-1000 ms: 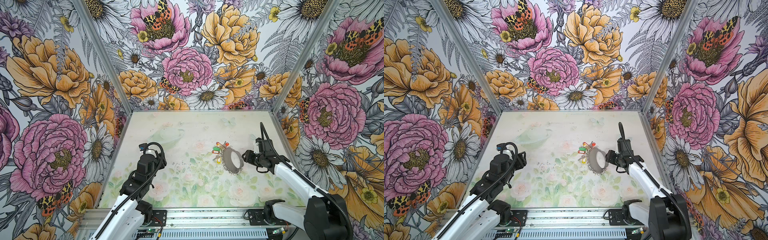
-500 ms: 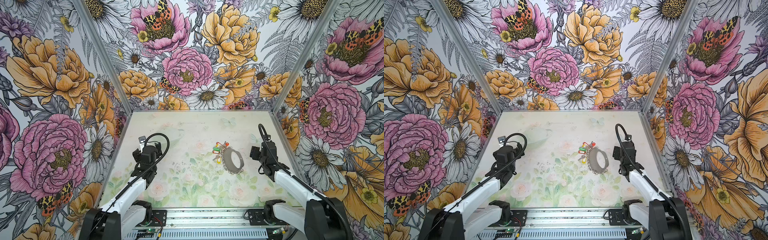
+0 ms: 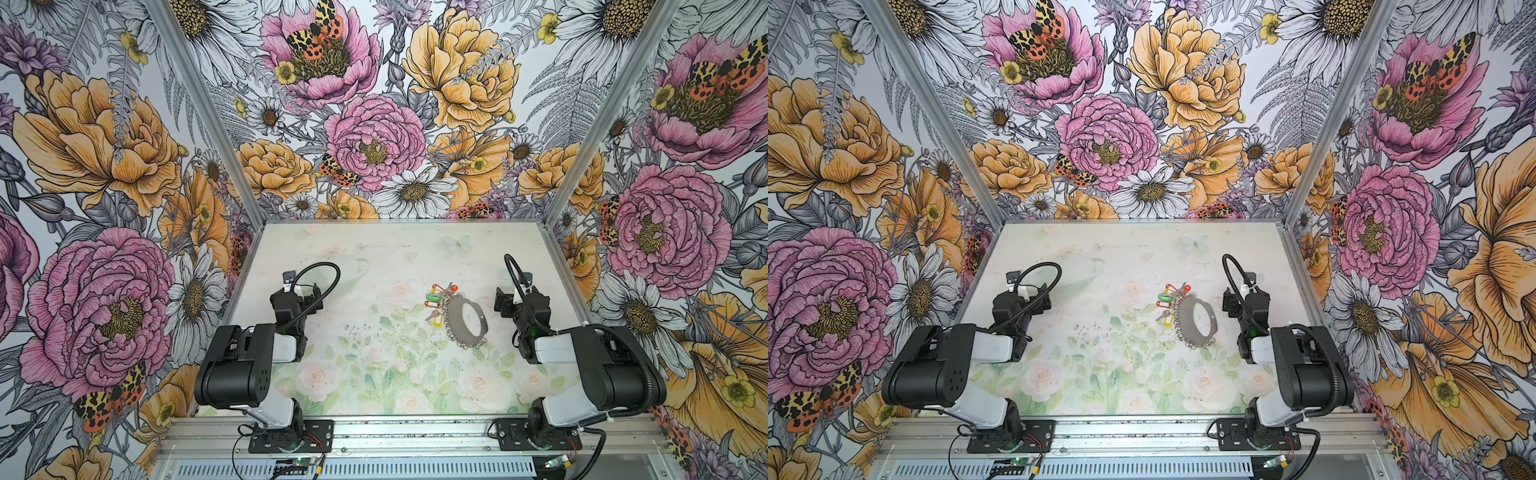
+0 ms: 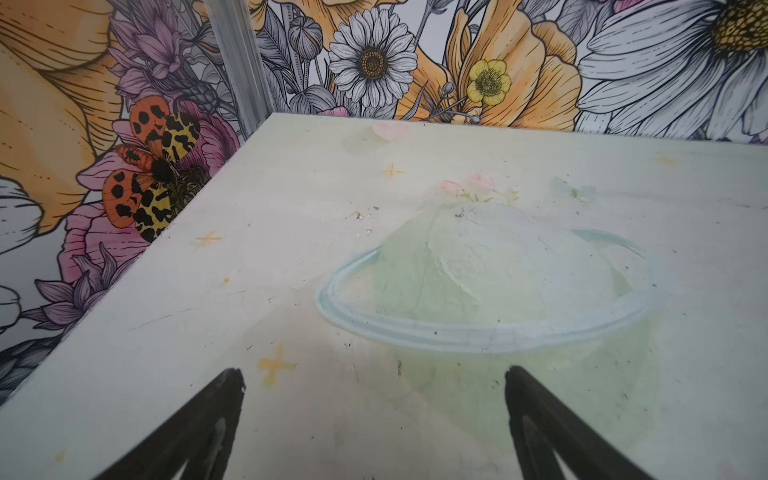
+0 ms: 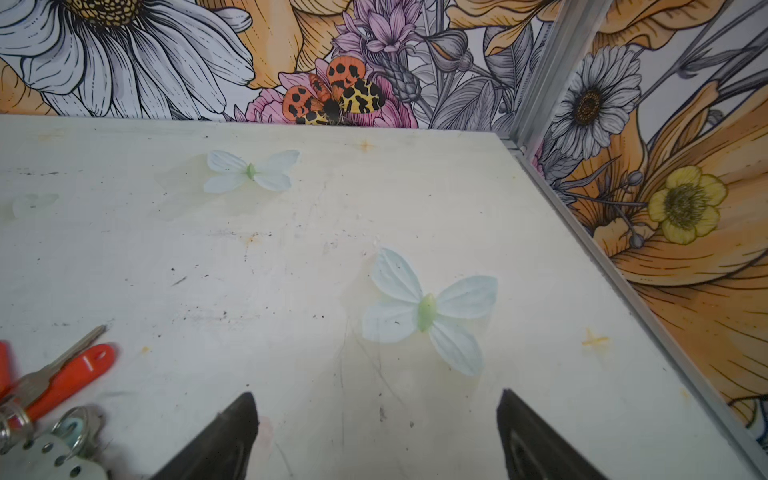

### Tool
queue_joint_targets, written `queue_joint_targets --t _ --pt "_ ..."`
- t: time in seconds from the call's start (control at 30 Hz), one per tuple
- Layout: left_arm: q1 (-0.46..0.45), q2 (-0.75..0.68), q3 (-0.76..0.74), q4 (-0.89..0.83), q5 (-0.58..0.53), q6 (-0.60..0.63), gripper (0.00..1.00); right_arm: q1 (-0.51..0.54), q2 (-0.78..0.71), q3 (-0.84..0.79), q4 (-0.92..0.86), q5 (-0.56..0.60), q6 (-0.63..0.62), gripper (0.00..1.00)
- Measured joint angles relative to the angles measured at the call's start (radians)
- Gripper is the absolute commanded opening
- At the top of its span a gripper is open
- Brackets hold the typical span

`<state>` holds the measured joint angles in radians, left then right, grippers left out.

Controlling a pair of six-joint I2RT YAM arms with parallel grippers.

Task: Put the keys on the keyring

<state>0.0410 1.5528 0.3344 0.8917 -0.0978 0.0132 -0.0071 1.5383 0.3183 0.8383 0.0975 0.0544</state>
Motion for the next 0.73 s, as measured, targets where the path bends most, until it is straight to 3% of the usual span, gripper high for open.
queue_joint_targets --t 0.37,0.73 --pt "0.01 -0.001 0.003 0.063 0.055 -0.034 0.99 0.001 0.0 0.021 0.087 0.089 0.034 0.99" --pt "0.01 -0.001 0.026 0.053 0.114 -0.032 0.99 -0.001 0.0 0.053 0.042 0.043 0.031 0.99"
